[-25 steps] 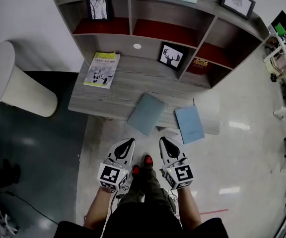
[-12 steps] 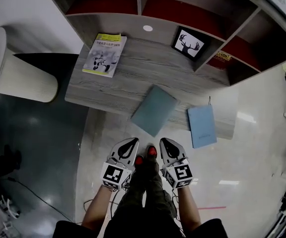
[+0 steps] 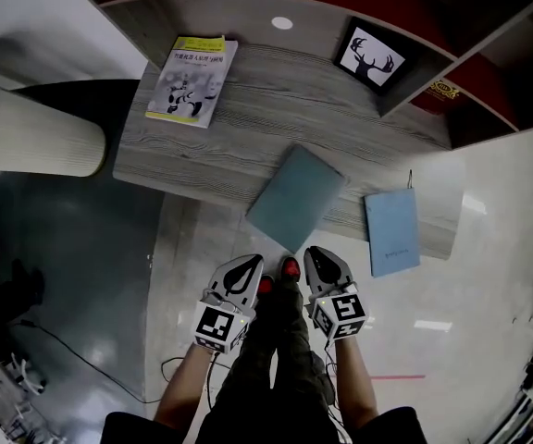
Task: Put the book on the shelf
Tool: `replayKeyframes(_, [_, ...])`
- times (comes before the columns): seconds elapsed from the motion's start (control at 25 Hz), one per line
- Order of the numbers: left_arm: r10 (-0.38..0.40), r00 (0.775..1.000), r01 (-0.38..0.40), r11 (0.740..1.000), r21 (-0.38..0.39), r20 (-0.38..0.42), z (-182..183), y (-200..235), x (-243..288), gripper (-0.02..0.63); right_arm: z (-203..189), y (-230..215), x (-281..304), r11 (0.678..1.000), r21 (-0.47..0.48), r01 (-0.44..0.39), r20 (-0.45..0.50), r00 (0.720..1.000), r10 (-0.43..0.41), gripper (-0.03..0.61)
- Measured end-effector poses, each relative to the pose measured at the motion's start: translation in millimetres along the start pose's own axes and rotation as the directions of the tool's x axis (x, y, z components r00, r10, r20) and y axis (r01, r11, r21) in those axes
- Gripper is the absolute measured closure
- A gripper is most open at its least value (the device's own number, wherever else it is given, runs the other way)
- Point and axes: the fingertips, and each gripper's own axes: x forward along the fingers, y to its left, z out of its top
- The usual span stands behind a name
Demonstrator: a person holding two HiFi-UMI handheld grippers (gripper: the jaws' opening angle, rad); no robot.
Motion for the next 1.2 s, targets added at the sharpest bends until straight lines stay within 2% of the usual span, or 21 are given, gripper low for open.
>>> replayKeyframes(0.08, [0.009,1.0,-0.009,1.0,0.007,-0.015,-4,-1,3,0.611,-8,-6,6,1.0,0.029,0.001,-0.024,1.0,0.0,0.544])
replayKeyframes(0.12, [0.015,1.0,-0.015,1.0,0.013,-0.022,-5,-2,5,0.611,-13,-7,9,0.999,0.047,-0.009,-0.042,0.999,0.011,0.513])
replayKeyframes(0.16, [0.02,0.999,-0.02,1.0,0.014,-0.029,-6,-2,7,0.611,-19,-7,13,0.997,0.069,-0.022,-0.061,0.998,0.026,0.446])
replayKeyframes(0.28, [0.024,0.999,-0.024,1.0,0.005,-0.046,-12,-2,11,0.611,-31,-11,24,0.988,0.147,-0.037,-0.086,0.995,0.05,0.406])
replayKeyframes(0.36, [0.023,0.998,-0.023,1.0,0.005,-0.059,-16,0,13,0.611,-34,-12,30,0.976,0.212,-0.051,-0.076,0.995,0.069,0.351])
replayKeyframes(0.44, [0.033,0.997,-0.033,0.999,0.002,-0.065,-18,4,15,0.611,-34,-12,34,0.959,0.273,-0.077,-0.054,0.994,0.096,0.328])
replayKeyframes(0.56, [0.044,0.996,-0.045,0.999,-0.011,-0.077,-23,9,17,0.611,-36,-13,42,0.939,0.331,-0.096,-0.036,0.993,0.114,0.321])
replayKeyframes(0.76, [0.045,0.995,-0.046,0.999,-0.011,-0.086,-28,12,22,0.611,-41,-15,53,0.92,0.375,-0.112,-0.034,0.99,0.135,0.321])
replayKeyframes(0.88, [0.046,0.994,-0.049,0.998,-0.027,-0.102,-34,15,23,0.611,-43,-12,60,0.918,0.377,-0.125,-0.043,0.987,0.153,0.321])
replayKeyframes(1.04, [0.044,0.996,-0.051,0.995,-0.086,-0.082,-30,17,27,0.611,-47,-11,66,0.916,0.377,-0.135,-0.055,0.984,0.168,0.321])
replayKeyframes(1.2, [0.054,0.995,-0.061,0.994,-0.087,-0.078,-28,20,28,0.611,-46,-10,67,0.92,0.363,-0.148,-0.061,0.981,0.182,0.328])
